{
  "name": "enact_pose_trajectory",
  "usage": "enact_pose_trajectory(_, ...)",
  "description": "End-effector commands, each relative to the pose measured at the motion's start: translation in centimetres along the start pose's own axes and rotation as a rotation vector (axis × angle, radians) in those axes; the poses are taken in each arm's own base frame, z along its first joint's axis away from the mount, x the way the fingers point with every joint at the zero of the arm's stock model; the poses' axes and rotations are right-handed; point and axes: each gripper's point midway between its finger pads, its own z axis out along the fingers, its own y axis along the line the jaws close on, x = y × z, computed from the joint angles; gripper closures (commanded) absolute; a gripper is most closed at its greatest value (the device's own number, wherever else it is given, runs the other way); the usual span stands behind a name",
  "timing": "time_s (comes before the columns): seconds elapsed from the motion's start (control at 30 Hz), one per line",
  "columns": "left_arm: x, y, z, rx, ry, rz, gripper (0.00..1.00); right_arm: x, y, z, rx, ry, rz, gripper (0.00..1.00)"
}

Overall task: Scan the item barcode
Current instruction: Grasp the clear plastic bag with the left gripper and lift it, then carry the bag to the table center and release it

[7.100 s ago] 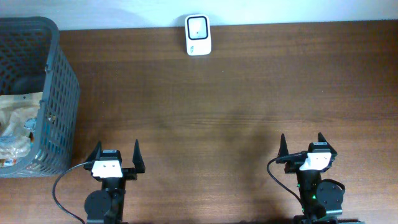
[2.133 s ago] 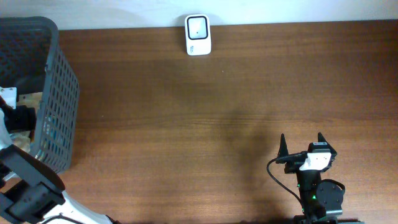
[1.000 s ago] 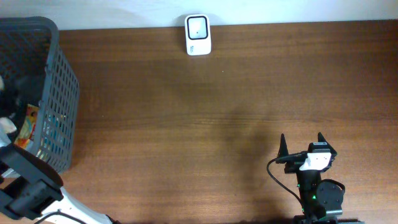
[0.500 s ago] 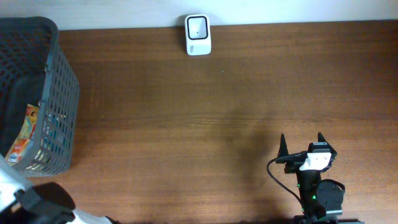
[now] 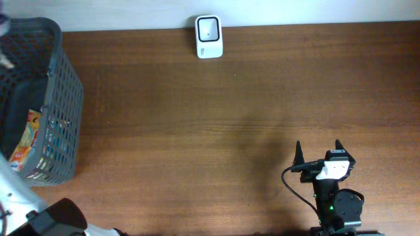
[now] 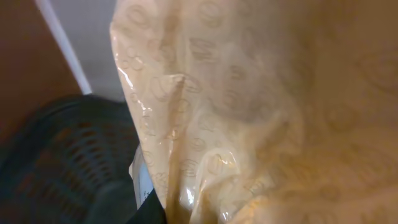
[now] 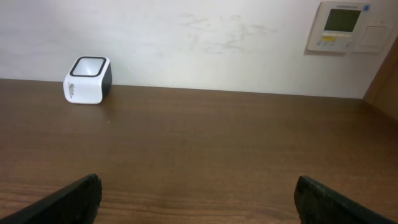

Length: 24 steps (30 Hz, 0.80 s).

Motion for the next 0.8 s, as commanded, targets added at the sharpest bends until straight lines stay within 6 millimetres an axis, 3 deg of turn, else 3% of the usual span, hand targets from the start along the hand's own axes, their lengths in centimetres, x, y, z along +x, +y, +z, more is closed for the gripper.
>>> enact_pose_trajectory(0.0,-2.5,-7.7,-0.5,0.169,-0.072,0.084,1.00,0.3,0.1,0.0,-0.004,0.005,0.007,0.01)
enact_pose_trajectory(0.2,-2.1,-18.9,0.6,0.377,-0.074,0.184,1.00,0.3,0.1,0.0,-0.004,0.005,0.007,0.02)
enact_pose_trajectory(0.33,1.0,-24.2,2.8,0.393,0.022,0.226,1.00,0.3,0.1,0.0,-0.004,0.005,0.007,0.01)
enact_pose_trajectory(0.47,6.5,-28.4,6.2,0.395,0.184,0.273,1.00,0.3,0.1,0.0,-0.004,0.005,0.007,0.02)
enact_pose_trajectory(0.6,14.4,-33.4,10.4,0.460,0.384,0.327,1.00,0.3,0.1,0.0,-0.004,0.005,0.007,0.02)
enact_pose_trajectory(0.73,21.6,-35.9,13.7,0.455,0.546,0.384,1.00,0.3,0.1,0.0,-0.004,0.005,0.007,0.02)
enact_pose_trajectory(0.77,24.3,-36.0,14.9,0.412,0.602,0.420,1.00,0.3,0.1,0.0,-0.004,0.005,0.007,0.02)
